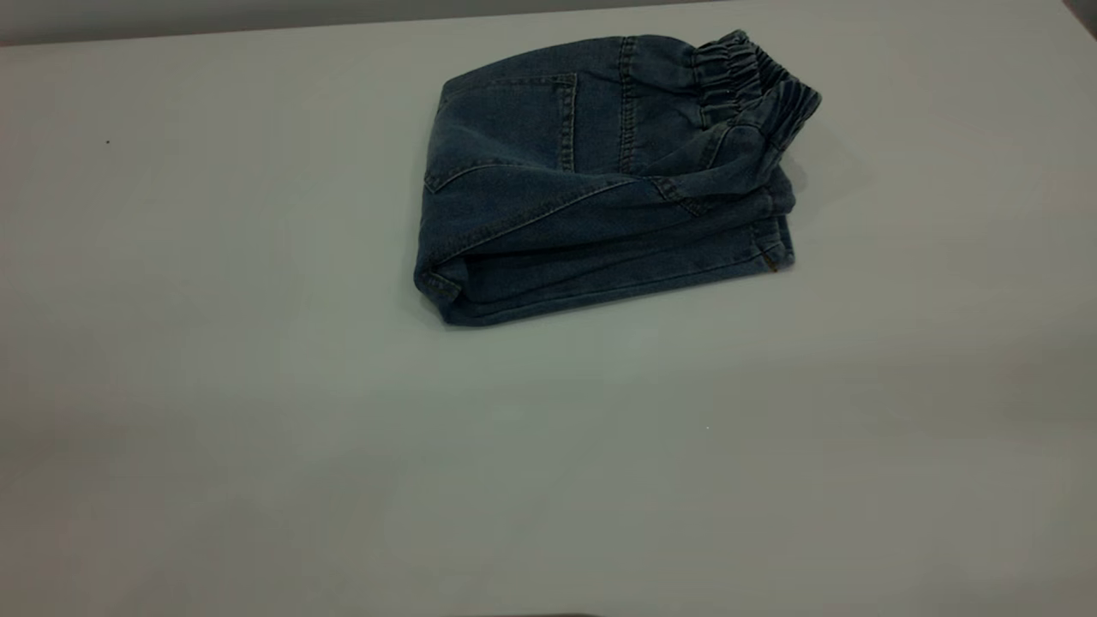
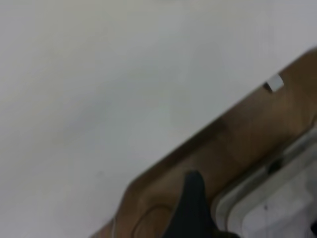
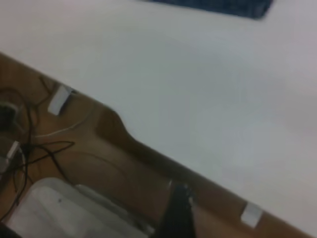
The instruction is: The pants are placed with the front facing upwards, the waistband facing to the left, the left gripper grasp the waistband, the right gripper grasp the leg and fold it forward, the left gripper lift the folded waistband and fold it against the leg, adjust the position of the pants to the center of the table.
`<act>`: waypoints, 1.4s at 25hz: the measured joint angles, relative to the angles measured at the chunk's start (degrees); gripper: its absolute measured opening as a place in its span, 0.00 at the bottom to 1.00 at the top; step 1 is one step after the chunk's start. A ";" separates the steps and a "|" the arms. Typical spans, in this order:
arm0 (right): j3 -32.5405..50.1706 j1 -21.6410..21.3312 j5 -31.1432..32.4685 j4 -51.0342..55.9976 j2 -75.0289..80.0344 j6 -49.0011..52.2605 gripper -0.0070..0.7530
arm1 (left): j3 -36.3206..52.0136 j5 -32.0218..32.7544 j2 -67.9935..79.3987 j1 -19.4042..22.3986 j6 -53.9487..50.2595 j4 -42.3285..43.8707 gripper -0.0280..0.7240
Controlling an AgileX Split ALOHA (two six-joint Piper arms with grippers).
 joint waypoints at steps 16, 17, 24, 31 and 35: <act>1.35 0.00 -4.64 -18.09 -23.19 15.86 0.77 | 6.01 -6.49 -0.33 0.00 -0.20 -1.39 0.79; 1.81 0.00 -4.64 -19.43 -23.54 16.87 0.77 | 6.01 -6.49 -0.33 0.00 -0.20 -1.39 0.79; 7.50 0.00 -5.78 -21.39 -23.54 18.52 0.77 | 6.86 -4.41 -0.33 0.00 -0.20 -1.35 0.79; 7.94 0.00 -6.68 -21.58 -23.54 19.98 0.77 | 7.23 -3.63 -0.33 0.00 -0.26 -1.45 0.79; 7.94 0.00 -6.79 -21.58 -23.54 19.98 0.77 | 7.23 -3.61 -0.33 0.00 -0.26 -1.45 0.79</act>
